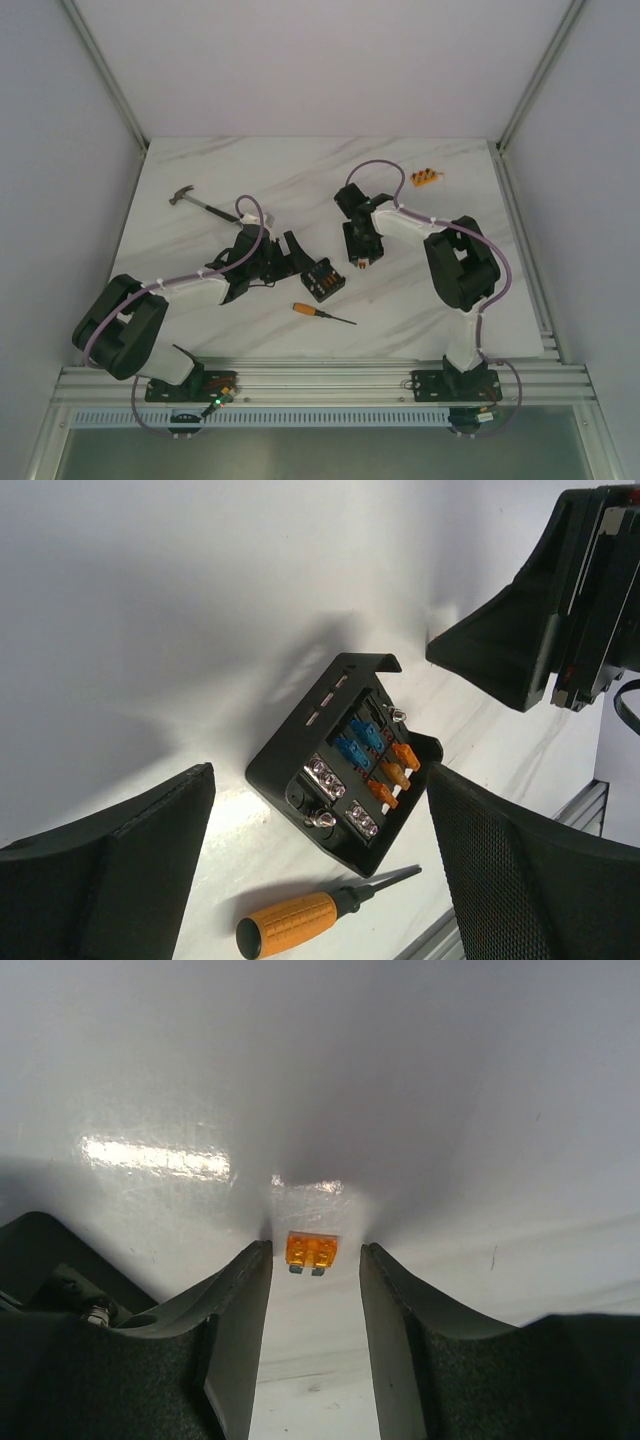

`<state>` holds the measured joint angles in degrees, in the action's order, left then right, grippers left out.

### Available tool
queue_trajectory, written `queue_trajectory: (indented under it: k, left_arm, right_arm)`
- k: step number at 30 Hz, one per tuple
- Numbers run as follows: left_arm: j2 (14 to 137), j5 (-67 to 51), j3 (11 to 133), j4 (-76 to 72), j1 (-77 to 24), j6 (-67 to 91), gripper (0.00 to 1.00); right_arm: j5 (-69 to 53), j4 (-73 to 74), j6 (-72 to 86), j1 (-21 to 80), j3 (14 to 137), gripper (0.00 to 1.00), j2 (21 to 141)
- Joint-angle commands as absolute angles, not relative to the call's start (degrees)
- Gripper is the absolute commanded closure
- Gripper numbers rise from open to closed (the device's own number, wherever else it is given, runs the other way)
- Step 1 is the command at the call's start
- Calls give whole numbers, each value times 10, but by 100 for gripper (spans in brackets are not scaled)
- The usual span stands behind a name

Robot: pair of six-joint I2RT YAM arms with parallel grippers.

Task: Snap on the fuse box
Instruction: Pick up the fuse from the center of the board.

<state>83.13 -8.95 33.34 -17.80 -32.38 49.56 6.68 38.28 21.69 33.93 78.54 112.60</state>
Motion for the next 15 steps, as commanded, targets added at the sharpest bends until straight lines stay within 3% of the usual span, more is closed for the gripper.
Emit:
queue_trajectory:
  k: [1, 15]
  left_arm:
    - [825, -83, 329, -170, -324, 484, 4]
    - [828, -87, 331, -169, -324, 480, 4]
  right_arm:
    - [57, 396, 219, 334, 807, 54, 1152]
    - [70, 416, 228, 333, 798, 63, 1180]
